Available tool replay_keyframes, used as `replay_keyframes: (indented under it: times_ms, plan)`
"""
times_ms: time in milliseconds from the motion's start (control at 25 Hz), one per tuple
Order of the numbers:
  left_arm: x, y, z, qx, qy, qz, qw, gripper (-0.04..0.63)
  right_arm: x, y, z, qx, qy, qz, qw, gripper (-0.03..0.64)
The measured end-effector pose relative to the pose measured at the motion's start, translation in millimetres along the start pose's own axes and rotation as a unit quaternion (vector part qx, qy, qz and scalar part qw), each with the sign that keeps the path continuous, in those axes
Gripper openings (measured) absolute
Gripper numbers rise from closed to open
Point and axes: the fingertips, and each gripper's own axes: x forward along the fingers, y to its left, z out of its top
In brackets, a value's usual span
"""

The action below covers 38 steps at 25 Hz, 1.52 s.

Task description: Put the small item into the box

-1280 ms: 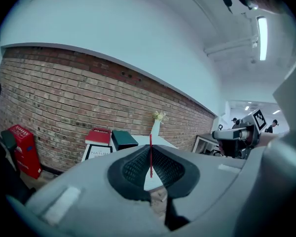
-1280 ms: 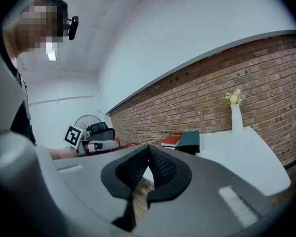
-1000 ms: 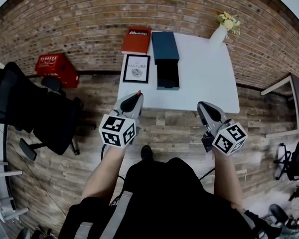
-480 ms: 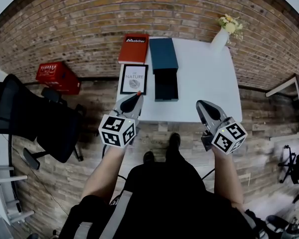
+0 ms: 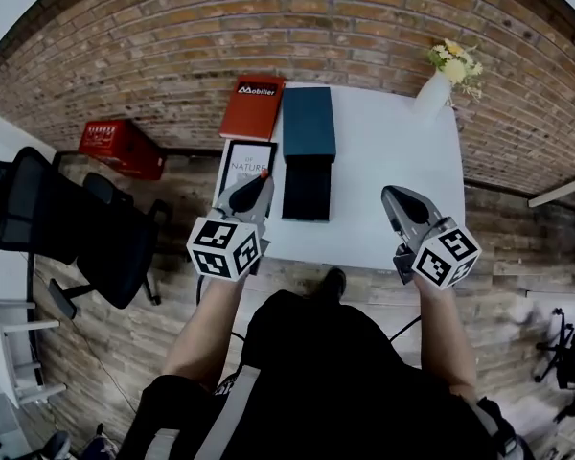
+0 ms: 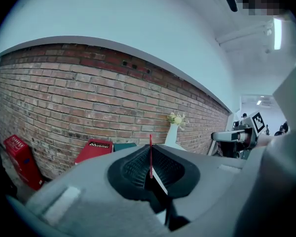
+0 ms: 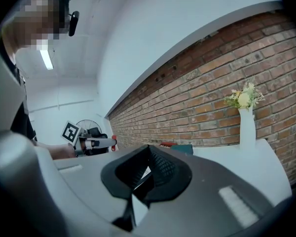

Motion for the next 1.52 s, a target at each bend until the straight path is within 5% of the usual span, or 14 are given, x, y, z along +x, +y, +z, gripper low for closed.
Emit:
replay_keyframes:
  times_ms: [240, 560, 1520]
  plan:
    - [14, 8, -4, -0.015, 0.002, 0.004, 0.9999, 0.017, 34, -2, -3, 0.002, 0.019, 0.026, 0.999, 0.002]
    - [17, 31, -14, -0.028, 0.011, -0.03, 0.9991, 0.017, 84, 17, 4, 0.0, 0.035, 0.009, 0.999, 0.002]
    - [110, 42, -94, -0.071, 0.126, -0.061, 0.9876, 0.017, 140, -21, -40, 0.037, 0.086, 0.029, 0.995, 0.002]
